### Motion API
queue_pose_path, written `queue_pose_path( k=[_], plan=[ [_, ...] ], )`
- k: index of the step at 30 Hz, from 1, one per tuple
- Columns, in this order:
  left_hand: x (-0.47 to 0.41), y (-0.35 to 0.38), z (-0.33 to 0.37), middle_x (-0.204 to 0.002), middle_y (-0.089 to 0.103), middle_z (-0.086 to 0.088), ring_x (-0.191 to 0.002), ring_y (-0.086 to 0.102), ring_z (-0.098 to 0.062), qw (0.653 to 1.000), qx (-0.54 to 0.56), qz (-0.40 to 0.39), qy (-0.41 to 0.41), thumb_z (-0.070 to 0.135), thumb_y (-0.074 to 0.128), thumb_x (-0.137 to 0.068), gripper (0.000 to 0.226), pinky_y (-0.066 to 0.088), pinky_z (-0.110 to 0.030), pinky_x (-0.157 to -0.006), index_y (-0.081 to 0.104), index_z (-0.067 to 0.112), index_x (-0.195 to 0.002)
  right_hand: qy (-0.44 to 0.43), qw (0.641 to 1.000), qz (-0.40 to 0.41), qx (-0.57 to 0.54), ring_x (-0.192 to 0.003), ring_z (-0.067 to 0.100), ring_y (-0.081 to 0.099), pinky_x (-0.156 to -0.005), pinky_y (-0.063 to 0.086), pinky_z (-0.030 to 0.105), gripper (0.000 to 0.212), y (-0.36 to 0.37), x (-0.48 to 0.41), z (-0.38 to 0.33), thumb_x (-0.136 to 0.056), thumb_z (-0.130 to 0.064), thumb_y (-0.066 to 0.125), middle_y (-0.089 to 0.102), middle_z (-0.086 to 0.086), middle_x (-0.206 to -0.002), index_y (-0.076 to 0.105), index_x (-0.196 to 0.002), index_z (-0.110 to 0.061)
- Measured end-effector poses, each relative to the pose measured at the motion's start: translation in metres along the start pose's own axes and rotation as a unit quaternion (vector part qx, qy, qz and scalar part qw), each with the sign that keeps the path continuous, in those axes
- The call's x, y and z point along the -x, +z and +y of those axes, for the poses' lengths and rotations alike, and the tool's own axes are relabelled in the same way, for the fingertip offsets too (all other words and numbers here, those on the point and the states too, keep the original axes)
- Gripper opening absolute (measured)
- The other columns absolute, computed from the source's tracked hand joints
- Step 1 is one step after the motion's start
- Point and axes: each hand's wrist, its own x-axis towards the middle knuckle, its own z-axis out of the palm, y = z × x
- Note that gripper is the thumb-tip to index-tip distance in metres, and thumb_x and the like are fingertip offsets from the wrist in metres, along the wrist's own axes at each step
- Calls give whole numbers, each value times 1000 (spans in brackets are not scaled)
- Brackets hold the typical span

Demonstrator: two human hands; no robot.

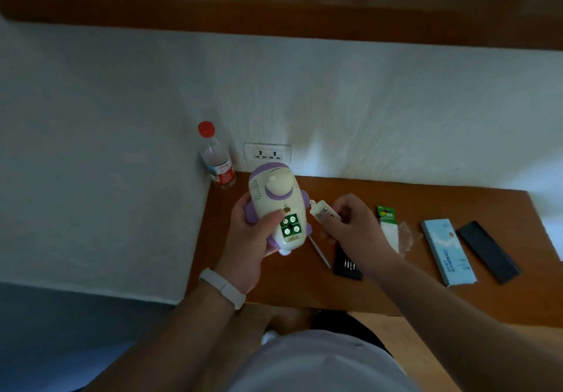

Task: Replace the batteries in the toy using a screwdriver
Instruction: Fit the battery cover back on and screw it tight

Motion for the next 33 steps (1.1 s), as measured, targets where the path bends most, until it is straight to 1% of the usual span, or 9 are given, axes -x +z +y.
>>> queue_pose_path(
  k=[6,11,15,19,22,25,28,30,33],
  plan=[
    [14,11,11,-119,71,6,-104,72,-19,999,-3,-14,36,7,71,-87,56,62,-45,-75,51,31,-134,-65,993,86,48,-49,0,44,-42,36,16,19,9,33,-15,-88,-25,72,57,-6,-68,53,-90,-20],
    [24,15,16,-120,71,6,-107,71,-20,999,3,-13,50,9,73,-86,59,61,-48,-78,50,30,-136,-95,993,72,10,-72,8,63,-58,50,24,13,12,51,-20,-88,-27,72,67,-7,-81,61,-94,-25],
    [29,17,17,-122,70,4,-109,69,-23,999,10,-16,51,8,73,-86,59,60,-54,-83,50,30,-136,-92,993,53,-42,-80,32,63,-67,53,51,2,7,59,-21,-93,-26,65,69,3,-83,67,-93,-27],
    [31,26,16,-117,71,6,-104,72,-18,998,3,-12,59,7,74,-84,60,62,-46,-77,50,29,-134,-75,994,38,-72,-87,28,66,-83,55,57,6,-2,58,-21,-91,-27,64,71,2,-88,68,-87,-29],
    [32,38,14,-118,71,6,-104,72,-20,998,-6,-16,57,8,74,-84,60,62,-46,-77,50,29,-134,-47,993,34,-101,-88,24,68,-84,57,50,3,-13,54,-19,-89,-21,68,71,0,-89,66,-89,-23],
    [34,50,12,-122,70,2,-107,71,-24,998,-21,-20,53,9,76,-84,62,60,-55,-82,49,28,-137,-31,992,23,-117,-88,20,68,-77,56,32,15,-28,52,-20,-87,-18,72,70,-4,-94,63,-99,-21],
    [38,68,12,-125,69,-2,-108,70,-27,998,-27,-28,52,15,80,-79,68,57,-60,-84,48,26,-138,-43,990,-1,-132,-89,14,68,-74,53,24,22,-48,53,-23,-87,-13,71,71,-8,-95,63,-105,-21],
    [41,80,12,-126,68,-2,-110,70,-28,997,-30,-36,57,13,80,-81,67,57,-60,-85,48,26,-138,-54,991,-15,-119,-88,8,69,-73,53,22,26,-63,54,-25,-87,-11,70,71,-10,-95,61,-109,-22],
    [48,99,14,-123,69,0,-107,71,-25,997,-30,-34,68,7,76,-82,64,61,-51,-80,48,27,-137,-68,993,-48,-81,-97,14,67,-83,56,33,36,-86,55,-25,-88,-11,71,71,-9,-101,60,-116,-30]
  ],
)
